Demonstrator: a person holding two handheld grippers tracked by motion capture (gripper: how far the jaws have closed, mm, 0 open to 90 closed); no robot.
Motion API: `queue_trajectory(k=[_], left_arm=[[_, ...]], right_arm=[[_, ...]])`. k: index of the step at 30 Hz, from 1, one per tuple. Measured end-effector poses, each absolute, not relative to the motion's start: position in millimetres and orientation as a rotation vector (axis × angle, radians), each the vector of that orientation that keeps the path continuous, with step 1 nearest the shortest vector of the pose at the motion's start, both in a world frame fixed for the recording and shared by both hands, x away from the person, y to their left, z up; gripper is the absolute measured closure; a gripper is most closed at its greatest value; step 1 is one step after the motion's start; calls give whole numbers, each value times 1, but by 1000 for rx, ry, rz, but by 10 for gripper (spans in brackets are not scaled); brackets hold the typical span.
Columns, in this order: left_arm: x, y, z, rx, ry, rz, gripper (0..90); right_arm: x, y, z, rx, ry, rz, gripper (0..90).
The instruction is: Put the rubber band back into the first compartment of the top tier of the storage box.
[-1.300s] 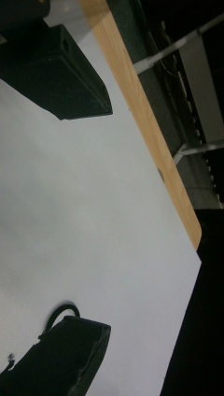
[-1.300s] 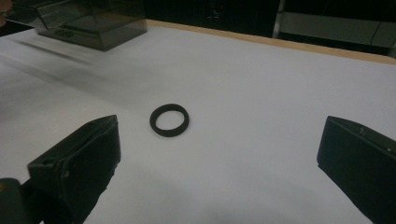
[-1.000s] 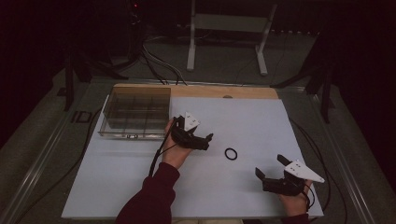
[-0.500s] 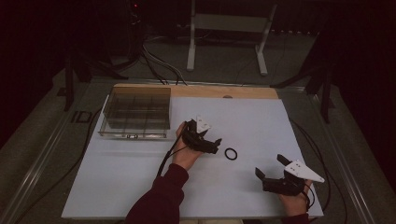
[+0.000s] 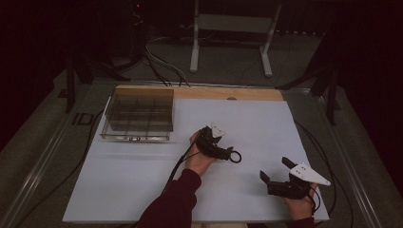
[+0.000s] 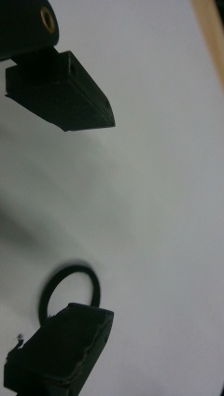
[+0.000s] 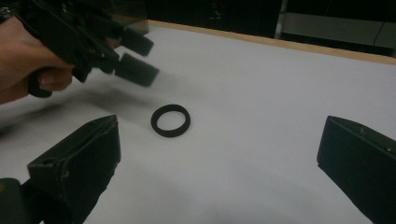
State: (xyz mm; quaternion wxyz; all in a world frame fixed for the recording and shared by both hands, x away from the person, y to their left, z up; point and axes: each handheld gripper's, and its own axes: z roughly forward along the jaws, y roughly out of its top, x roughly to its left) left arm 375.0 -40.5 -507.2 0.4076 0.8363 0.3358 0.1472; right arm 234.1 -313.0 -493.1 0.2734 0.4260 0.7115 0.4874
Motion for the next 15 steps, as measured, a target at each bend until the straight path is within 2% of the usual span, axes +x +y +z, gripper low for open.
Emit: queue_trajectory(k=[7,10,14,15], left_arm=[[373,-54,-520,2172,838,307,179],[372,-60,-523,2189,826,306,299],[369,-65,-526,2217,790,285,519],[369,-66,-526,2225,786,307,547]], right_arm=[[234,-314,-493,1150,1912,1315,0],[234,-314,-493,1150,1913,1316,0],[234,-314,-493,1150,1912,1316,0],[234,-314,-493,1152,1912,1317,0]])
